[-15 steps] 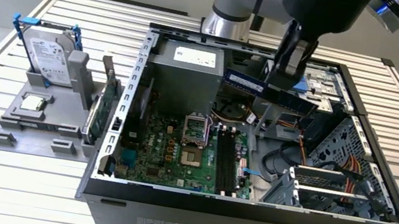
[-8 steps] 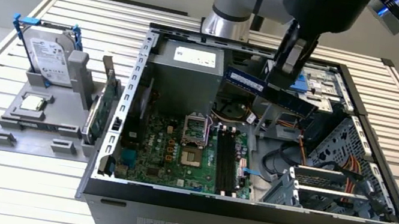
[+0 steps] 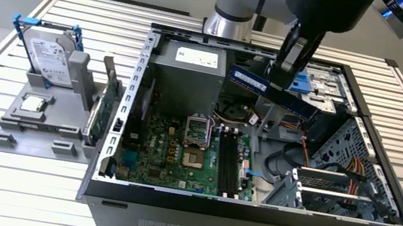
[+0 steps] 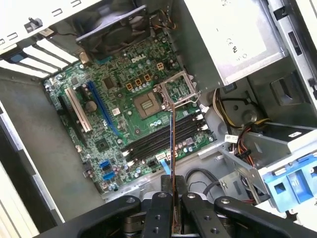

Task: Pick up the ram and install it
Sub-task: 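Insert the ram into the slot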

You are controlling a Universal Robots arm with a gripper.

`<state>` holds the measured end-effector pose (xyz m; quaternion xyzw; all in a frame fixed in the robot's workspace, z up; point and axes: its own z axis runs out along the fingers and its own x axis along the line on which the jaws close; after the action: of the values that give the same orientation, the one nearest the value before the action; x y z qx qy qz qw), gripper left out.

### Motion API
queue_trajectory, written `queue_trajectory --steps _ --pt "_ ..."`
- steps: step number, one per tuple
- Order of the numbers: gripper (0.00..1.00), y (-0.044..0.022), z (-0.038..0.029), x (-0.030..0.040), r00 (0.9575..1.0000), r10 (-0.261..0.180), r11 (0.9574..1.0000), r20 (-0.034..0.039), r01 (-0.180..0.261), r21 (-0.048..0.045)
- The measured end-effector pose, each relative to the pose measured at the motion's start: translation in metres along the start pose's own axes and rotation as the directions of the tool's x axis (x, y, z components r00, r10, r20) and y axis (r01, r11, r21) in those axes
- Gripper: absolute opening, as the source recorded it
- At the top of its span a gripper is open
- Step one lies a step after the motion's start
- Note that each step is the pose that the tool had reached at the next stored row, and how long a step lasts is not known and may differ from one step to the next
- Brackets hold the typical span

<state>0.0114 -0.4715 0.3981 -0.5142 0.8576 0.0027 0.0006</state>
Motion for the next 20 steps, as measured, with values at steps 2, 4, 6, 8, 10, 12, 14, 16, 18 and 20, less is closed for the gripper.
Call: queue_trajectory --steps 2,4,6,8,10,12,14,16,18,20 --pt "0.00 0.0000 0.0000 -0.0003 0.9998 0.021 0.9998 0.0000 -0.021 0.0001" --pt "0.00 -0.0001 0.0000 -0.0006 0.9991 0.042 0.9991 0.0001 -0.042 0.0002" --pt "0.00 -0.0002 0.0001 -0.0009 0.9980 0.063 0.9980 0.0002 -0.063 0.0002" --pt "0.00 -0.0003 0.0000 -0.0012 0.9963 0.086 0.9963 0.0003 -0.086 0.0003" --pt "0.00 -0.0004 0.0001 -0.0015 0.9942 0.107 0.9942 0.0004 -0.107 0.0004" --pt "0.00 -0.0006 0.0001 -0.0018 0.9916 0.129 0.9916 0.0005 -0.129 0.0005" --pt "0.00 -0.0007 0.0001 -0.0020 0.9885 0.151 0.9885 0.0005 -0.151 0.0006" --pt "0.00 -0.0009 0.0001 -0.0023 0.9850 0.173 0.9850 0.0007 -0.173 0.0006" --pt "0.00 -0.0010 0.0001 -0.0026 0.9810 0.194 0.9810 0.0008 -0.194 0.0007" --pt "0.00 -0.0012 0.0001 -0.0029 0.9765 0.216 0.9765 0.0009 -0.216 0.0008"
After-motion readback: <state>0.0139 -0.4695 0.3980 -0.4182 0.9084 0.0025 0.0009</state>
